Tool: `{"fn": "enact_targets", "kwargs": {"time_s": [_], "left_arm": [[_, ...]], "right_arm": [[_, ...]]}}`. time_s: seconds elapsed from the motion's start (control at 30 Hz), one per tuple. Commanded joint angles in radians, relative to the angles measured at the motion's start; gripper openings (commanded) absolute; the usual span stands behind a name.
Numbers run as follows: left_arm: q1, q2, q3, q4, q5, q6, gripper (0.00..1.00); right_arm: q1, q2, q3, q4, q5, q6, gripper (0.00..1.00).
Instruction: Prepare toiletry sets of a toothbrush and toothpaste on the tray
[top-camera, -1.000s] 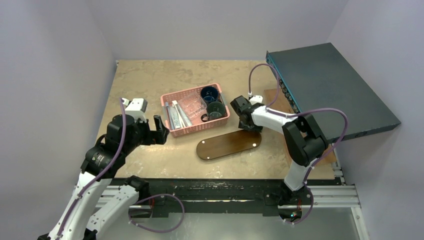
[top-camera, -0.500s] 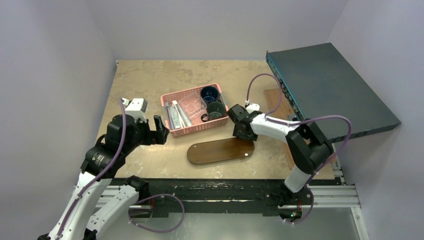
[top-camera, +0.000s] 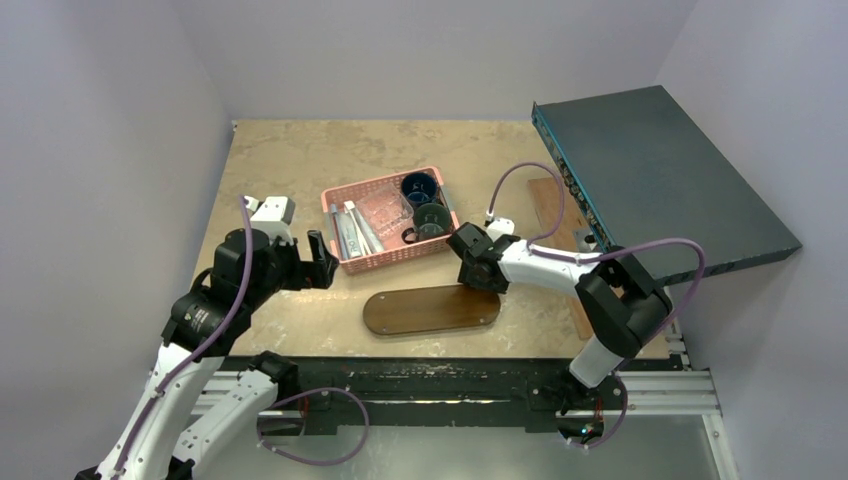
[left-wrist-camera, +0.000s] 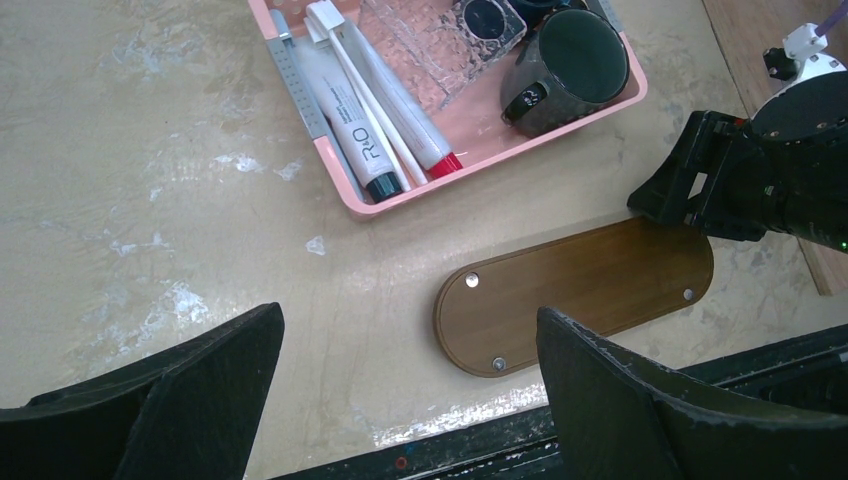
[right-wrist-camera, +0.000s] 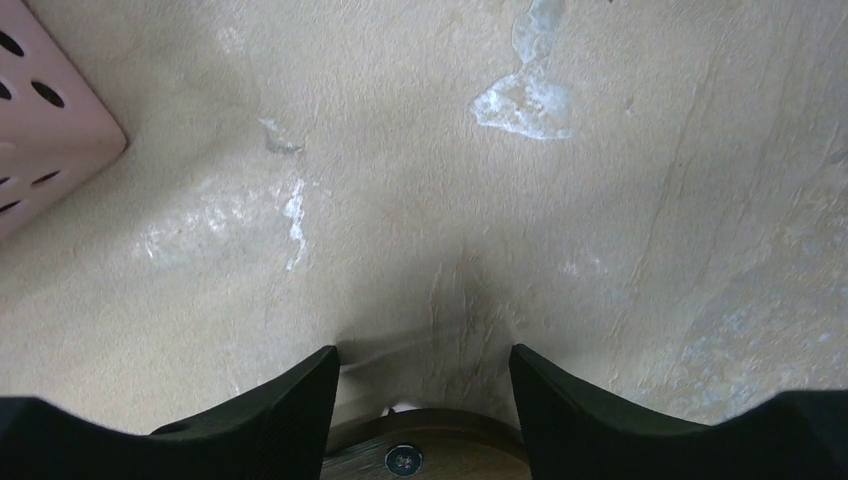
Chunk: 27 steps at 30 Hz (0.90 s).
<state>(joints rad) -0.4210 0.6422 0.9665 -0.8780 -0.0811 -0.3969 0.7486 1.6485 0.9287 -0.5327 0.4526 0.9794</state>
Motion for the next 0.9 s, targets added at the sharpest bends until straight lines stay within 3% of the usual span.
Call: {"fn": "enact_targets", "kwargs": {"time_s": [0.0,0.6,0.87], "left_arm": [[0.003,0.005,-0.007,0.031,-0.002,0.024,0.97],[0.003,0.006,-0.006,0.029,-0.008,0.024,0.96],[0.003,0.01,-0.006,0.027,-0.013,0.024,0.96]], "right_arm": [[0.031,-0.004,-0.059,-0.062,-0.057,0.048,0.65],[0.087,-0.07,-0.057,-0.133,-0.011,0.096,0.66],[0.087,-0.073,0.127,-0.263,0.122,0.043,0.68]]}}
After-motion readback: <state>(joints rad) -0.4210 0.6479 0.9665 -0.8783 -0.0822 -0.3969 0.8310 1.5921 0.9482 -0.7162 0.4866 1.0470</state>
